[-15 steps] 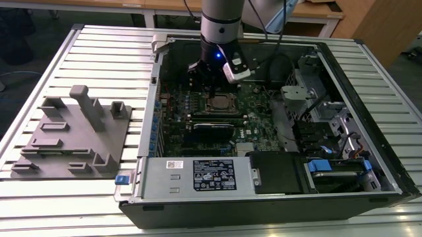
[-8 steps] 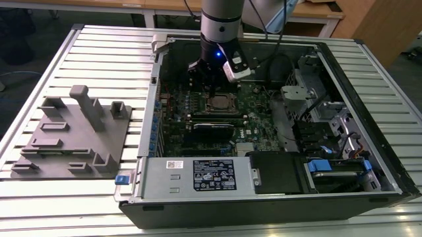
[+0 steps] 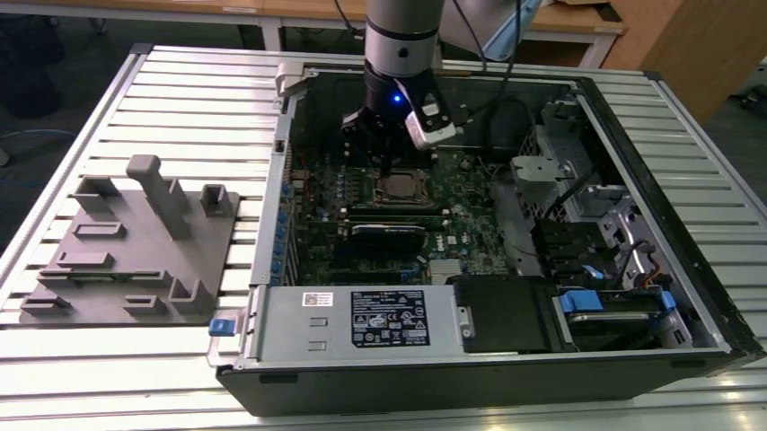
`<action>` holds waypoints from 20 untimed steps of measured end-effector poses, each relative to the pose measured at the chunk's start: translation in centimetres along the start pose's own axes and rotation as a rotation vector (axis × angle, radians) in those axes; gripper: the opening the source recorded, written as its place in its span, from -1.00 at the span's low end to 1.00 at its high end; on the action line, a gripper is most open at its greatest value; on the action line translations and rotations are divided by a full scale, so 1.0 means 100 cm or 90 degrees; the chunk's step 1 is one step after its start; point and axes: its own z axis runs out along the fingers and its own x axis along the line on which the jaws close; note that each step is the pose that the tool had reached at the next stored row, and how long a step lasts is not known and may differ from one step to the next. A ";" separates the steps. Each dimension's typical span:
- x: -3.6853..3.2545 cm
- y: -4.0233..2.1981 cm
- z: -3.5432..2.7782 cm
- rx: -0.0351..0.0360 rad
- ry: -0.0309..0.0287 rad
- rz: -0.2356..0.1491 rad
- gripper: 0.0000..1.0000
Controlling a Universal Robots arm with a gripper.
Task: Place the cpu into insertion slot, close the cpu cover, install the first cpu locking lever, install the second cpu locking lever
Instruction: 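Install the first cpu locking lever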
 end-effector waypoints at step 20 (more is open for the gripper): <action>0.0254 -0.0012 -0.0003 0.0001 0.0001 0.000 -0.79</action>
